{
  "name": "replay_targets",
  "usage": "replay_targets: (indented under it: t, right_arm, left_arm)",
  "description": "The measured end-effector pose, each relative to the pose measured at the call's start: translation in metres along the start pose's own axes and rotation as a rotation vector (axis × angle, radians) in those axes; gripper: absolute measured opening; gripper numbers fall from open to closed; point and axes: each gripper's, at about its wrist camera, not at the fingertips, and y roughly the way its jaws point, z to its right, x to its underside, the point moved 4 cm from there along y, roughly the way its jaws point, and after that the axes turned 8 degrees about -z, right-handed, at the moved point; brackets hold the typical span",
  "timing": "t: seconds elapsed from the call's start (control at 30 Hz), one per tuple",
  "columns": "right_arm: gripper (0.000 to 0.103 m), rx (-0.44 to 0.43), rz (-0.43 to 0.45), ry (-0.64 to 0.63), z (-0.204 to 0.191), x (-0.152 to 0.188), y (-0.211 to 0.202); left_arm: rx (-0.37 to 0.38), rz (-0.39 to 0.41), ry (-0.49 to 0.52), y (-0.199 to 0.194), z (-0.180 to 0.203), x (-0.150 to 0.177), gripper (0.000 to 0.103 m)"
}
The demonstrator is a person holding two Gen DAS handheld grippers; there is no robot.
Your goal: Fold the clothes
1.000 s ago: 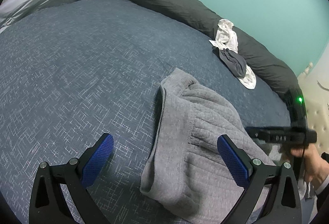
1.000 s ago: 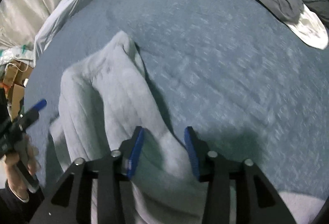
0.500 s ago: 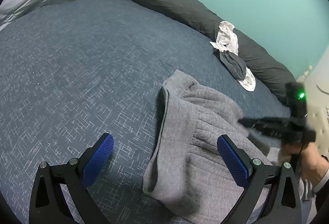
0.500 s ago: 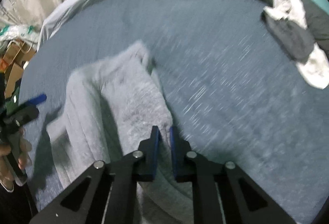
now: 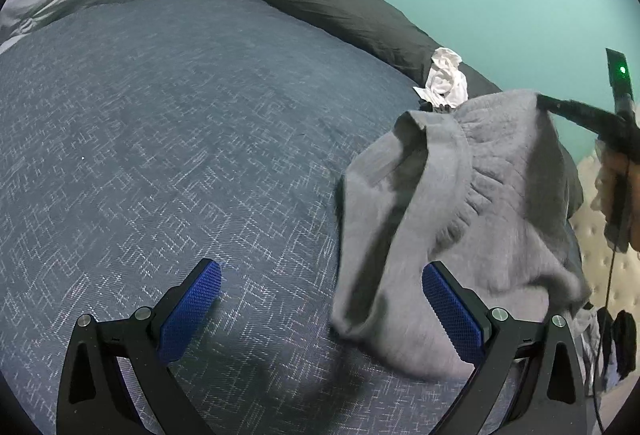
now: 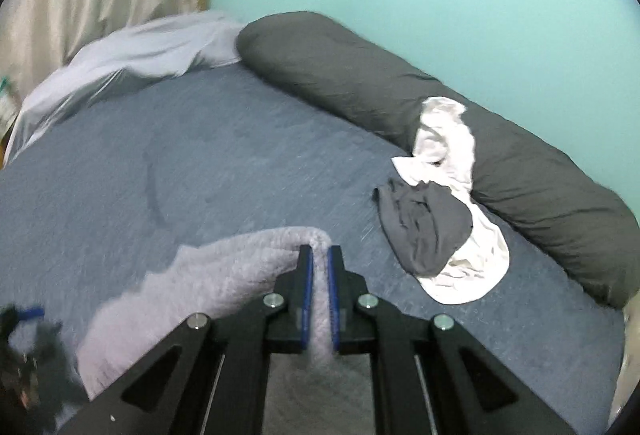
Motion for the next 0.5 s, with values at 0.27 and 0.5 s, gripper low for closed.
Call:
replay_targets:
  t: [0.27, 0.5]
  right_arm:
    - [0.009, 0.004, -0.288, 0.048, -0.005, 0.048, 0.104]
    - [0.04, -0.022, -0.198, 0.25, 0.039, 0.084, 0.076]
  left_arm:
    - [0.002, -0.004, -0.008, 0.0, -0.002, 0.0, 0.103]
    - [0.003, -0.011, -0.006, 0.004, 0.0, 0.001, 0.103]
